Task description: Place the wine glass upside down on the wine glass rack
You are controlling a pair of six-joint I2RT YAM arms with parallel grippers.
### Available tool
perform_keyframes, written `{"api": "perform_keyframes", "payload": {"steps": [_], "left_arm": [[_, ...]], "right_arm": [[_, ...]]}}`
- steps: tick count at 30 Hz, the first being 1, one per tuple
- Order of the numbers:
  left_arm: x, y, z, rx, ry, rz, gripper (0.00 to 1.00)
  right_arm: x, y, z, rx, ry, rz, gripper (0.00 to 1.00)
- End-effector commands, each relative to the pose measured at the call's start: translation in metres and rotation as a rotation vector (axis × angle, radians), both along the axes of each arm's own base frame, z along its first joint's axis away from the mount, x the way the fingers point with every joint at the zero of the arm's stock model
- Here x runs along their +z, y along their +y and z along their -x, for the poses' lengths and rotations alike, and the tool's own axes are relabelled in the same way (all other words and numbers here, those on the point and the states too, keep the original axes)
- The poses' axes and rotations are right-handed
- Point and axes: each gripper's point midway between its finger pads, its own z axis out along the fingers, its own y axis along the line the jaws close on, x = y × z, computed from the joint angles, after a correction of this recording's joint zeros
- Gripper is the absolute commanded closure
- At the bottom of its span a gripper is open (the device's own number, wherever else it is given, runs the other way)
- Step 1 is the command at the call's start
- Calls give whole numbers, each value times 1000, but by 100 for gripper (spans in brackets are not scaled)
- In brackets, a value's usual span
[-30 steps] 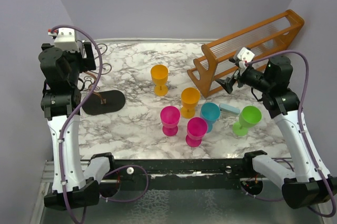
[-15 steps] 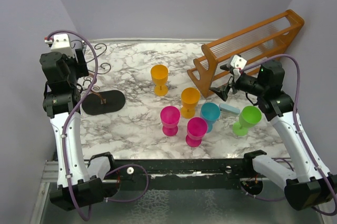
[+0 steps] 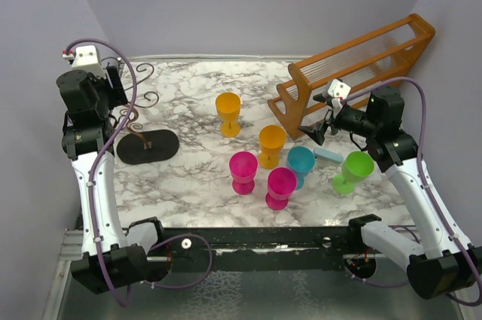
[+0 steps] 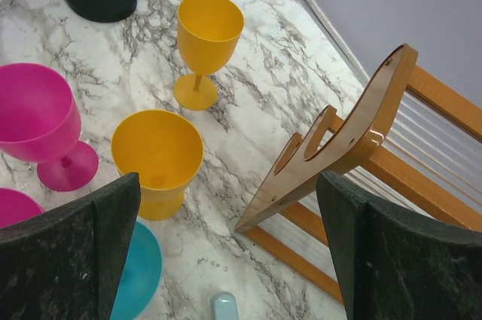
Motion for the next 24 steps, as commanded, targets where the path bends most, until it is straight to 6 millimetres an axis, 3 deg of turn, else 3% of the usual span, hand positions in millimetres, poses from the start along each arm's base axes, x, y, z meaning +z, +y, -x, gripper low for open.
{"api": "perform_keyframes", "payload": {"steps": [1,15,24], "left_arm": [[6,-7,-7,-45,-44,30,29],[-7,-6,-19,-66,-17,30,58],[-14,-29,-38,-209,6,102,81]], "right_arm": [[4,5,0,22,-20,-15,1],[-1,5,-1,24,-11,-9,0],[-2,6,0,27,-8,-12,0]]}}
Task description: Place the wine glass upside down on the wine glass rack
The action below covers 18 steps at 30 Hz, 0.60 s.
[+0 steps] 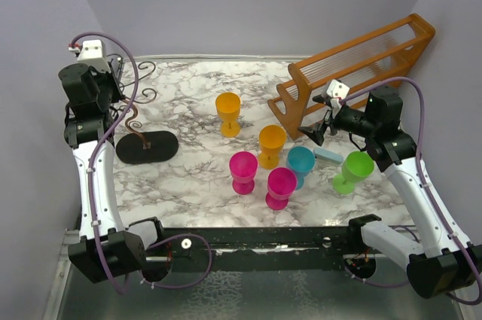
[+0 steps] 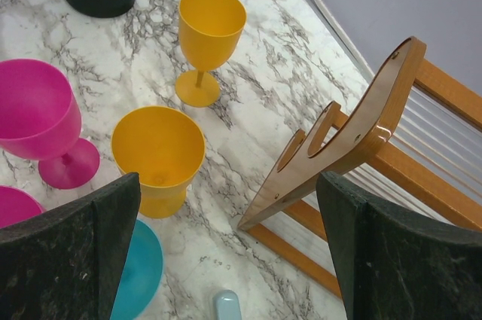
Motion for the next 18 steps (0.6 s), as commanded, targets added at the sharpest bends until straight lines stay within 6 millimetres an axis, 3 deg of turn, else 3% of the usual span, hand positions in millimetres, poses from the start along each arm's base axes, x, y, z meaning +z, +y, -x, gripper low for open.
{"api": "perform_keyframes", "payload": {"steps": [1,8,18], "left_arm": [[-5,-16,-12,-102,23,65,84],[7,-22,-18,-140,-4,82,100],[39,-40,-28,-237,-124,102,100]], "right_arm": [[3,5,0,26,-24,-14,0],[1,5,-1,22,-23,-11,0],[-1,5,-2,21,-20,-8,0]]}}
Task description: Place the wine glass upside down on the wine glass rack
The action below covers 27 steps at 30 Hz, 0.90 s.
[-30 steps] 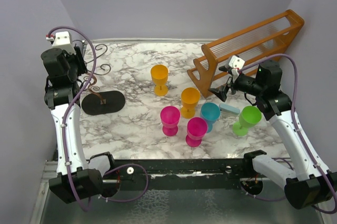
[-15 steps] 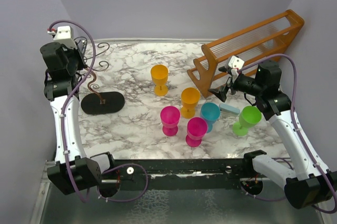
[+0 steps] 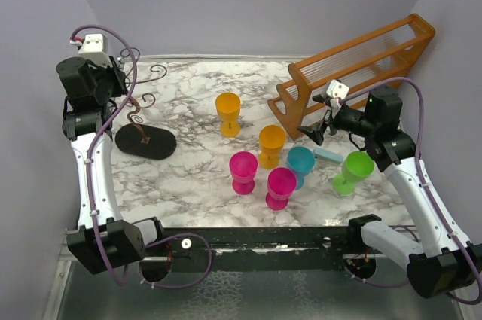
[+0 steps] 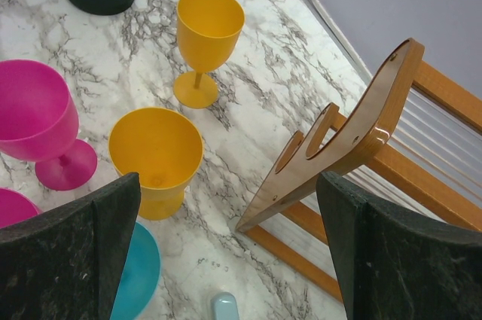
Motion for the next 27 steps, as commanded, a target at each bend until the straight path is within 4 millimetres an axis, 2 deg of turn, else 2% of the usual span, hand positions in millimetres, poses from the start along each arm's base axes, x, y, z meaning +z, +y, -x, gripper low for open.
{"api": "perform_keyframes", "payload": {"steps": [1,3,5,11,20,27], "left_arm": [[34,-22,-9,-106,-110,57,100],[32,-25,-14,-122,-106,80,100],[44,-29,-18,-143,-134,95,100],[52,-41,-27,-209,-145,167,100],[66,-46,-32,-235,-174,208,100],[67,-49,-47,-260,-198,213,100]], "right_arm": [[0,4,0,21,-15,-7,0],[-1,4,-1,19,-14,-6,0],[-1,4,-1,19,-14,-5,0],[-3,4,-1,18,-12,-2,0],[-8,4,-4,13,-3,4,0],[-9,4,-5,12,0,5,0]]}}
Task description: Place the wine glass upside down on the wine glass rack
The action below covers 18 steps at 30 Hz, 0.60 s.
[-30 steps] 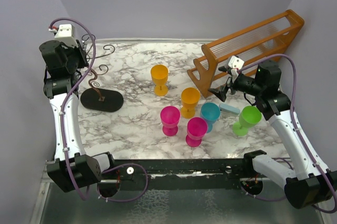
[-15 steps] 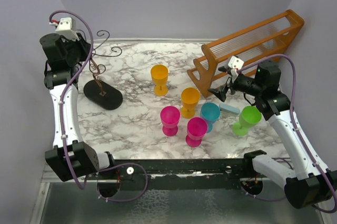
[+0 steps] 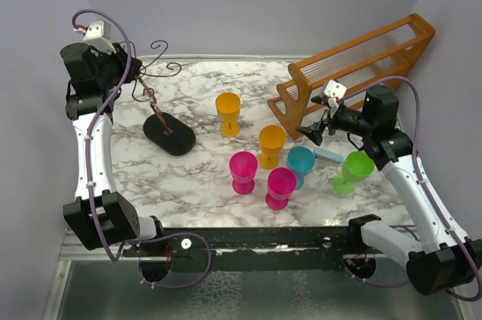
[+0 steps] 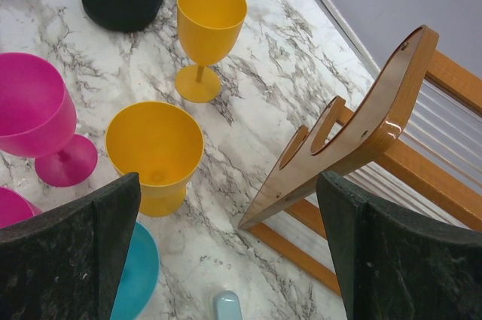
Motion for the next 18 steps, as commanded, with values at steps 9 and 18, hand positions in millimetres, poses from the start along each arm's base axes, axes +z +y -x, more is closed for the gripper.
{"api": "perform_keyframes", "payload": {"steps": [9,18], "left_arm": [[74,-27,-17,-111,-281,-6,100],[59,-39,-15,-141,-261,12,100]], "right_arm": [[0,3,-2,11,-18,-4,0],[-4,4,-3,12,-8,-3,0]]}}
